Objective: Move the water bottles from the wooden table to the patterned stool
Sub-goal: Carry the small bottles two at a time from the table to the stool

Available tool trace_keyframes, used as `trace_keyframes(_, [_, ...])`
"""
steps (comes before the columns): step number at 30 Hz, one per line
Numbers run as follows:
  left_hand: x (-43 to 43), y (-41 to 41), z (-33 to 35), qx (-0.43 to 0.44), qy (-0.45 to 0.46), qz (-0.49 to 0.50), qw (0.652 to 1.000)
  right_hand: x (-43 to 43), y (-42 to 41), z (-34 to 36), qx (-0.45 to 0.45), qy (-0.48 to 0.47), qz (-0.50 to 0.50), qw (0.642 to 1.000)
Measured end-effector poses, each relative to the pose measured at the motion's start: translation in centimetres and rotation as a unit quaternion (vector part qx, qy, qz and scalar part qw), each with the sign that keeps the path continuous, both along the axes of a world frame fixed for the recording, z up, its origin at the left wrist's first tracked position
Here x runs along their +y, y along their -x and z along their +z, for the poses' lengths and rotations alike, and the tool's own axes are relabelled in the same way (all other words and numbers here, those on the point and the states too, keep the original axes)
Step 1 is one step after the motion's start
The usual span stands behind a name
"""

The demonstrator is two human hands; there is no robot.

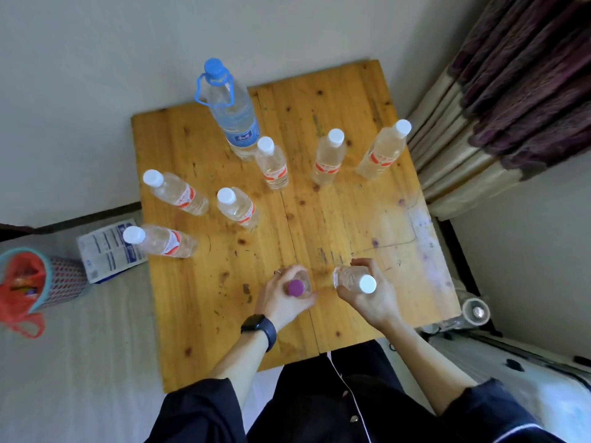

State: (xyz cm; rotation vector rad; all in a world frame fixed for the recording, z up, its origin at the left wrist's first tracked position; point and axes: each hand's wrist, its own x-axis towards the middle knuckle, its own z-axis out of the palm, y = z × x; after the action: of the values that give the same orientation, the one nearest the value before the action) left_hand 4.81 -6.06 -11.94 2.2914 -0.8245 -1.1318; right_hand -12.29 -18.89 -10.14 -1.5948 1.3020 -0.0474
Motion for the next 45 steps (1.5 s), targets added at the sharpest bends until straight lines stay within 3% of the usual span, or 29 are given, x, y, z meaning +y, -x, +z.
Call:
trace_keyframes(7, [-1.3,0.0,1.5,-0.046,0.003,-0.089,0.995,1.4,1.7,1.2,-0.011,0.022,-0.068,0.997])
trace_keyframes(12, [-2.9,2.4,3.5,-0.045,0.010,-0.210,0.977,5.3,7.6,3.2,-0.009,0.022,-0.183,0.983])
trace_keyframes(15, [-4.2,5.8,4.6,-0.069,0.046,-0.333,0.939,8.7,11.8,4.3,-0.005,0.024,-0.277,0.961])
trace_keyframes(21, [-2.9,16.4,6.1,-0.097,0.113,-0.544,0.826,19.5,20.6,6.6,0.003,0.066,-0.466,0.882])
trace_keyframes(28, [8.1,30.4,7.8,-0.084,0.143,-0.691,0.704,38.4,27.5,9.1,0.029,0.096,-0.672,0.734])
trace_keyframes(30, [12.2,34.3,8.4,-0.080,0.145,-0.744,0.648,44.7,28.6,9.9,0.048,0.093,-0.723,0.683])
trace_keyframes(38, [29.3,51.2,14.1,-0.009,0.226,-0.897,0.379,66.1,32.7,13.8,0.086,0.089,-0.900,0.418])
trace_keyframes(45, [44.5,64.8,18.8,0.070,0.265,-0.929,0.248,78.4,37.1,18.2,0.141,0.114,-0.959,0.218])
